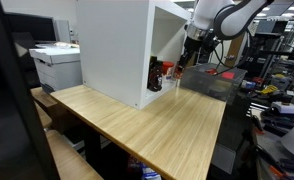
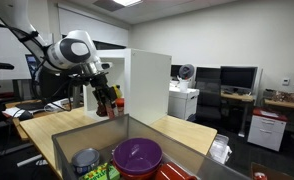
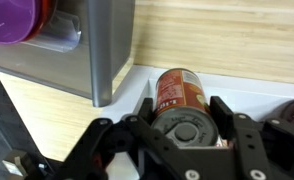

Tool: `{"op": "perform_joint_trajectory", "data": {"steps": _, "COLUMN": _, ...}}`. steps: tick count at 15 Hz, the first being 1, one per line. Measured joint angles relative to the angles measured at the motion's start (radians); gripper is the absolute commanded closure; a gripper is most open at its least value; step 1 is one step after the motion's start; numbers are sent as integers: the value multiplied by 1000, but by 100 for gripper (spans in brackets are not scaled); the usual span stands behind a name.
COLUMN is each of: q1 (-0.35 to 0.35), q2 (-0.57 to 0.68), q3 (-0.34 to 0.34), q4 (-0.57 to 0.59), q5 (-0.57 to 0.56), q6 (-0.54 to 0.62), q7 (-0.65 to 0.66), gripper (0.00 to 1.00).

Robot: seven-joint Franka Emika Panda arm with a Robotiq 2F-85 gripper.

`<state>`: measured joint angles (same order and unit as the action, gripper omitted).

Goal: Put the canned food in the white shelf

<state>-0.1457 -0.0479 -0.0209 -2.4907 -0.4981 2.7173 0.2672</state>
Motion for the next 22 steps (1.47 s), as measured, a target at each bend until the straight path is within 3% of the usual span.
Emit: {"op": "perform_joint_trajectory", "data": {"steps": 22, "q1": 110, "q2": 193, "q3": -83, "q4": 163, "q5": 0, "q6": 2, "q7": 38, "gripper": 66}}
